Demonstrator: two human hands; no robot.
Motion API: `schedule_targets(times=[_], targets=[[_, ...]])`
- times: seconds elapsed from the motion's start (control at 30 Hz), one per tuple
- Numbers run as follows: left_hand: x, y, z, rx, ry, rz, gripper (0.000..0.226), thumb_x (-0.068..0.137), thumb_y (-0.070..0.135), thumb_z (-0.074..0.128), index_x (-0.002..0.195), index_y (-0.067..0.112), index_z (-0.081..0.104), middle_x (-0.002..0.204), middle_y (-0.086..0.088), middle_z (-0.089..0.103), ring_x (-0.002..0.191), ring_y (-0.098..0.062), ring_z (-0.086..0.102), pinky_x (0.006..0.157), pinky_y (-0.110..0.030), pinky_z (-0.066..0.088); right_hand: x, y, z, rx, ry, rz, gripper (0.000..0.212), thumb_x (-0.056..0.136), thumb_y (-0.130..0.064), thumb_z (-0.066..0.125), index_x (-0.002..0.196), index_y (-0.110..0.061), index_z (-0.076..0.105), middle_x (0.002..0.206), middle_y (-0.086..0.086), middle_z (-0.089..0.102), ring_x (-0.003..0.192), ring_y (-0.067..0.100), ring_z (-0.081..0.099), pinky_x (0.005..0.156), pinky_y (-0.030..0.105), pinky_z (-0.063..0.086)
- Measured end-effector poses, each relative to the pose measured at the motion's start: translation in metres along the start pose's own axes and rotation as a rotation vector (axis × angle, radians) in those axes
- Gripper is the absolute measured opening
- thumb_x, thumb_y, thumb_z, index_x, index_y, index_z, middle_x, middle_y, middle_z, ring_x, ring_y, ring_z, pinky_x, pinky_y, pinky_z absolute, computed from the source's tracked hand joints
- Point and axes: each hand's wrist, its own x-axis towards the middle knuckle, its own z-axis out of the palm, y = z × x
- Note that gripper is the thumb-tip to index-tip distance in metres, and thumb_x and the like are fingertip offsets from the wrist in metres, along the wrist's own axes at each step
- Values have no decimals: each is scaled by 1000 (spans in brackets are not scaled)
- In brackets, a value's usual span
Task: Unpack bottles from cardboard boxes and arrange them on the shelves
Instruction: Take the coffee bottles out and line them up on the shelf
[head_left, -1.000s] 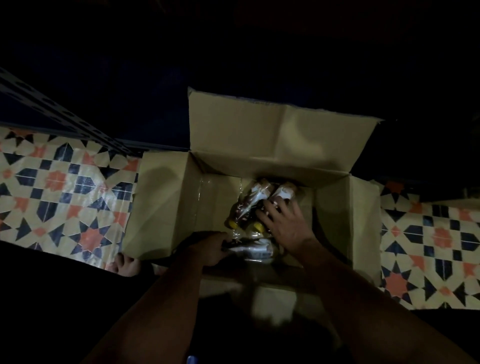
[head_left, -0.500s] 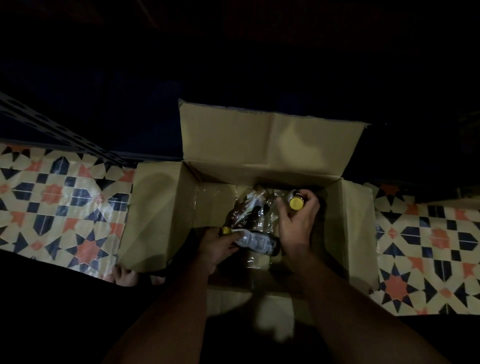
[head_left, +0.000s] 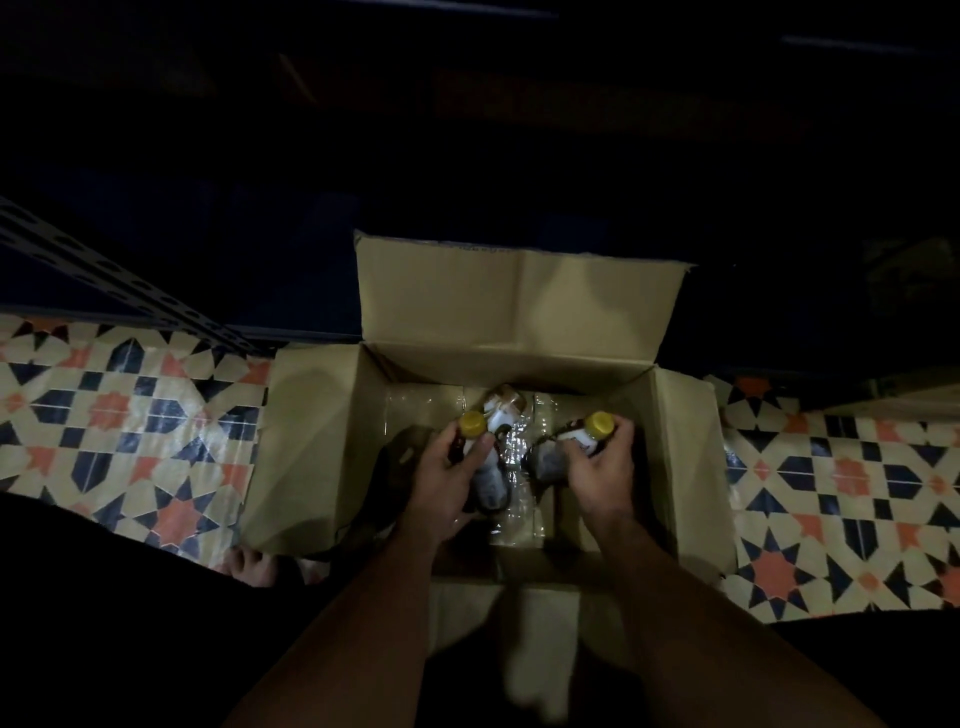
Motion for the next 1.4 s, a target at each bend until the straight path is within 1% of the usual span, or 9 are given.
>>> schedule_targets(times=[0.07, 0.13, 0.2, 0.33, 0.53, 0.73, 0.93, 1.03, 1.4], targets=[[0, 11, 4, -7, -48, 11, 31, 103, 23, 57, 134, 18, 56, 116, 10, 66, 91, 9, 68, 63, -12, 54, -6, -1, 1, -9, -19, 15, 49, 97, -16, 65, 139, -14, 39, 120, 6, 60, 104, 18, 64, 70, 26, 57], [-1, 25, 7, 18, -51, 44, 30, 104, 30, 56, 133, 23, 55, 119, 9, 68, 105, -3, 69, 72, -17, 56, -14, -11, 3, -24, -37, 23, 59, 96, -32, 62, 146, -19, 33, 134, 16, 55, 116, 31, 61, 88, 50, 58], [-5, 42, 13, 12, -63, 68, 23, 104, 32, 56, 126, 27, 56, 119, 4, 70, 114, -18, 68, 86, -26, 57, -24, -25, 2, -23, -82, -33, 52, 97, -32, 60, 143, -23, 36, 132, 15, 56, 116, 31, 61, 96, 58, 54], [-39, 92, 27, 14, -97, 81, 28, 104, 42, 52, 130, 41, 45, 121, 11, 62, 114, -14, 61, 80, -21, 50, -61, -73, -18, -56, -145, -179, 40, 98, -31, 60, 135, -33, 44, 120, 0, 64, 108, 18, 64, 95, 48, 55], [-133, 209, 45, 82, -179, 234, 18, 106, 32, 53, 116, 16, 54, 98, 6, 73, 92, -11, 72, 72, -19, 55, -137, -182, -68, -46, -137, -321, 47, 92, -39, 59, 136, -39, 45, 113, -8, 67, 103, 16, 66, 89, 49, 56], [-243, 356, 81, 71, -246, 353, 11, 105, 21, 54, 111, 13, 55, 85, 14, 67, 82, -5, 66, 73, -22, 52, -225, -332, -139, -4, -107, -498, 55, 100, -11, 60, 139, -44, 40, 109, -30, 61, 100, 0, 63, 81, 11, 47], [-336, 497, 116, 170, -333, 558, 16, 103, 35, 58, 111, 22, 58, 84, 10, 61, 79, -9, 60, 71, -34, 51, -296, -471, -210, 65, -4, -700, 56, 95, -23, 61, 148, -30, 42, 99, -16, 67, 89, 10, 67, 76, 18, 51], [-381, 562, 134, 213, -386, 648, 27, 98, 46, 59, 113, 24, 58, 86, 4, 64, 80, -16, 62, 77, -54, 53, -330, -533, -249, 90, 59, -815, 57, 93, -26, 63, 145, -35, 42, 105, -26, 65, 92, 1, 65, 79, 12, 49], [-451, 708, 225, 220, -540, 961, 24, 101, 43, 57, 113, 23, 58, 97, 4, 68, 97, -16, 67, 91, -47, 54, -354, -675, -360, 135, 417, -1175, 50, 91, -39, 59, 137, -22, 49, 86, -9, 64, 73, -1, 60, 66, 14, 45]])
